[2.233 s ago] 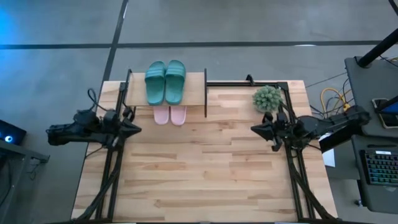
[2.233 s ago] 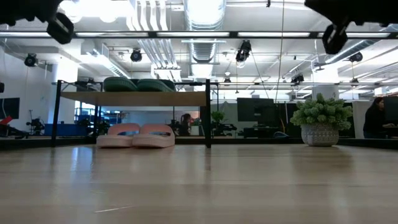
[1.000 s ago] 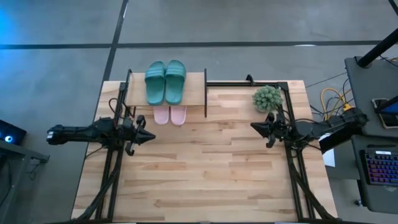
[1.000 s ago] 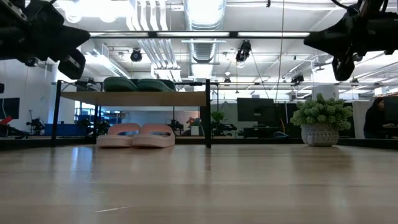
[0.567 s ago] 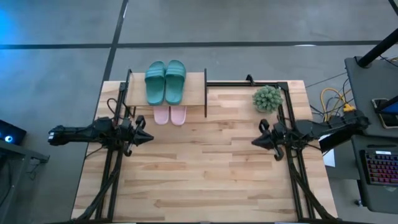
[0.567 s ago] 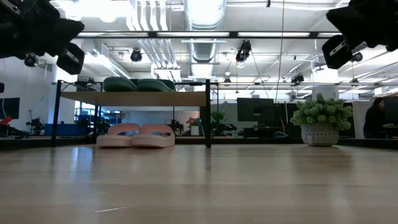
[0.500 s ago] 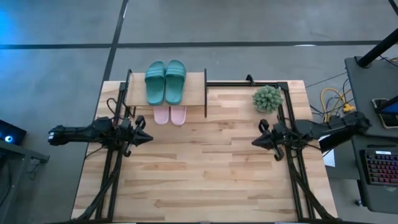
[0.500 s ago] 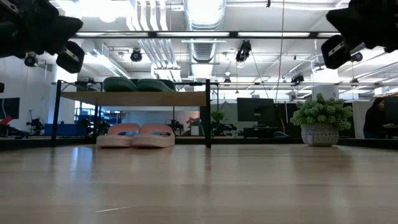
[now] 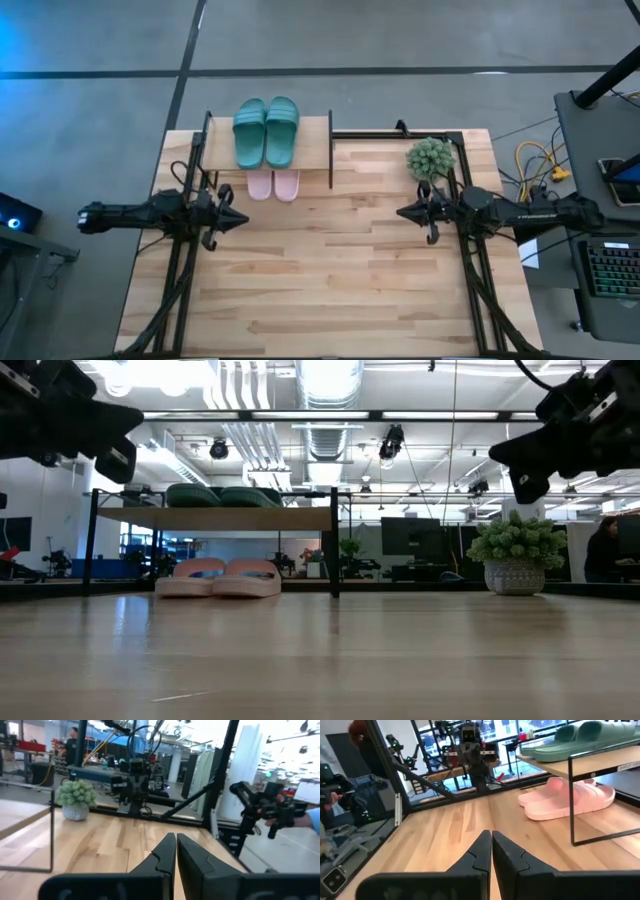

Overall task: Pick and place slides into the shelf
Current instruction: Return to Home Position

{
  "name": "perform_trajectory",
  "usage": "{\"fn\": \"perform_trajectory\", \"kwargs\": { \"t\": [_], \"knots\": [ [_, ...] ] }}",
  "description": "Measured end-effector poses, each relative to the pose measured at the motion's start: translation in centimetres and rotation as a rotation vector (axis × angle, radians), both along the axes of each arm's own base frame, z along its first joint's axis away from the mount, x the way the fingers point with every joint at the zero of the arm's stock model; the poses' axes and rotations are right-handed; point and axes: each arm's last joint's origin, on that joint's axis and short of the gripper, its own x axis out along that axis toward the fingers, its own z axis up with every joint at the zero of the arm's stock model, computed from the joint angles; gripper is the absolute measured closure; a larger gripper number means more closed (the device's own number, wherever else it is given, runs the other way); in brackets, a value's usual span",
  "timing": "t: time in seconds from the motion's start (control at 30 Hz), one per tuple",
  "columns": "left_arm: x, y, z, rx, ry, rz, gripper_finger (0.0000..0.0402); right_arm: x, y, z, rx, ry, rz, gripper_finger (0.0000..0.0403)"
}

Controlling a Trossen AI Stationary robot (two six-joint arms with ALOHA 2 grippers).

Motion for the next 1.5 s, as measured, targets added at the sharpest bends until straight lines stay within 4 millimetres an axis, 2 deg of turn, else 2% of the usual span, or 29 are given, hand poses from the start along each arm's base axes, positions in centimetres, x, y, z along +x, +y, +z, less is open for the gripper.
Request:
{"fn": "perform_trajectory", "kwargs": {
  "t": [0.27, 0.57, 0.8, 0.93, 1.5],
  "knots": [
    [0.2, 0.1, -1.4, 0.048, 0.05, 0.042, 0.04, -0.2, -0.1, -0.8, -0.007, 0.041, 0.006, 0.0394],
    [0.3, 0.3, -1.3, 0.087, 0.032, 0.095, 0.04, -0.9, -0.1, -0.1, -0.045, -0.038, -0.005, 0.0394],
    [0.3, 0.3, -1.3, 0.086, 0.034, 0.098, 0.04, -1.7, 0.1, -0.7, -0.022, 0.013, 0.029, 0.0394],
    [0.3, 0.3, -1.5, 0.088, 0.048, 0.098, 0.04, -2.0, 0.1, -0.3, -0.044, -0.041, 0.034, 0.0394],
    [0.2, 0.3, -1.4, 0.162, 0.06, 0.089, 0.04, -2.0, 0.3, -0.2, -0.041, -0.05, 0.103, 0.0394]
  ]
}}
